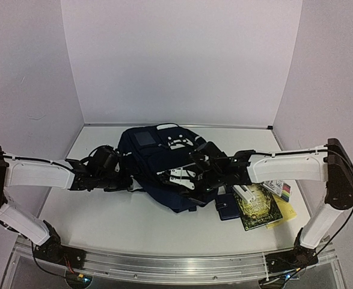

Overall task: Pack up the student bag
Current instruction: Zip the student bag at the center of the board, then adjust the student bag at the center of the board.

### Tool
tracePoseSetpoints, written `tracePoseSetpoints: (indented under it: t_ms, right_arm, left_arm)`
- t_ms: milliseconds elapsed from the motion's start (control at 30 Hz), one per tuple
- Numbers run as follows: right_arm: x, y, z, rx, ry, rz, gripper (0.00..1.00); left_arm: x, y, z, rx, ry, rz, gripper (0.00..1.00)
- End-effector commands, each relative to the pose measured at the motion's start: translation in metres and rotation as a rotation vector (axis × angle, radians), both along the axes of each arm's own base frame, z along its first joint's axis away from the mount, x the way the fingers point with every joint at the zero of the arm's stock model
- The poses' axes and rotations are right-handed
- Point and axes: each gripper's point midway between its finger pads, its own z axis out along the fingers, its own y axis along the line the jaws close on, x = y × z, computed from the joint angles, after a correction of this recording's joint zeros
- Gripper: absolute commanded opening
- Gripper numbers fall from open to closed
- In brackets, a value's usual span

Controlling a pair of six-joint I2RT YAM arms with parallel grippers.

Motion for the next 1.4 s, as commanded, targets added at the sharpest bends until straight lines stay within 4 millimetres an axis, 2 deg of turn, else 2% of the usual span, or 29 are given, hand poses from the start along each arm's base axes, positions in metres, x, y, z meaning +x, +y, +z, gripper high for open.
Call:
tracePoseSetpoints:
  t_ms: [0, 167, 267, 367, 433, 467, 533, 600, 667, 733, 767, 833, 867, 967, 1167, 1267, 1367]
  right_arm:
    - [-0.008, -0.037, -0.007, -0.098, 0.003, -0.026, 0.0]
    - [-0.017, -0.041, -0.011, -0.094, 0.044, -0.018, 0.0]
    - [-0.025, -0.036, -0.015, -0.078, 0.094, -0.005, 0.0]
    - [-0.029, -0.024, -0.015, -0.049, 0.149, 0.007, 0.0]
    - [-0.028, -0.006, -0.003, -0.004, 0.187, 0.002, 0.02]
    - [-0.027, 0.004, 0.007, 0.025, 0.205, 0.005, 0.1]
    - [-0.023, 0.014, 0.024, 0.059, 0.231, -0.022, 0.34]
    - [-0.009, 0.018, 0.047, 0.104, 0.227, -0.067, 0.55]
    - [0.016, 0.011, 0.069, 0.17, 0.261, -0.138, 0.67]
    - [0.057, -0.009, 0.084, 0.231, 0.294, -0.246, 0.7]
    - [0.075, -0.018, 0.084, 0.243, 0.302, -0.297, 0.71]
    - [0.109, -0.038, 0.078, 0.235, 0.295, -0.396, 0.72]
    - [0.119, -0.045, 0.072, 0.219, 0.295, -0.426, 0.72]
    - [0.126, -0.05, 0.051, 0.169, 0.323, -0.44, 0.72]
    - [0.108, -0.035, -0.006, 0.109, 0.49, -0.389, 0.67]
    - [0.092, -0.027, -0.035, 0.057, 0.548, -0.365, 0.64]
    - [0.063, -0.013, -0.057, 0.007, 0.596, -0.311, 0.63]
  left_arm:
    - [0.044, 0.028, 0.02, 0.024, -0.102, 0.151, 0.0]
    - [0.057, 0.033, 0.017, 0.029, -0.098, 0.16, 0.0]
    - [0.065, 0.039, 0.019, 0.026, -0.102, 0.169, 0.0]
    - [0.073, 0.047, 0.019, 0.027, -0.095, 0.182, 0.0]
    - [0.077, 0.051, 0.016, 0.03, -0.084, 0.185, 0.0]
    - [0.079, 0.054, 0.015, 0.034, -0.077, 0.187, 0.0]
    - [0.087, 0.066, 0.012, 0.043, -0.05, 0.215, 0.0]
    - [0.092, 0.082, 0.006, 0.055, -0.001, 0.251, 0.02]
    - [0.096, 0.095, 0.007, 0.05, 0.019, 0.273, 0.13]
    - [0.097, 0.092, 0.023, 0.015, -0.017, 0.238, 0.31]
    - [0.096, 0.088, 0.032, -0.006, -0.036, 0.213, 0.39]
    - [0.089, 0.075, 0.05, -0.063, -0.062, 0.145, 0.49]
    - [0.083, 0.068, 0.056, -0.087, -0.067, 0.106, 0.53]
    - [0.057, 0.044, 0.069, -0.106, -0.077, 0.014, 0.64]
    - [0.003, 0.005, 0.041, -0.192, 0.059, -0.064, 0.75]
    - [-0.009, -0.001, 0.021, -0.214, 0.118, -0.049, 0.77]
    - [-0.012, 0.003, -0.003, -0.195, 0.176, -0.004, 0.76]
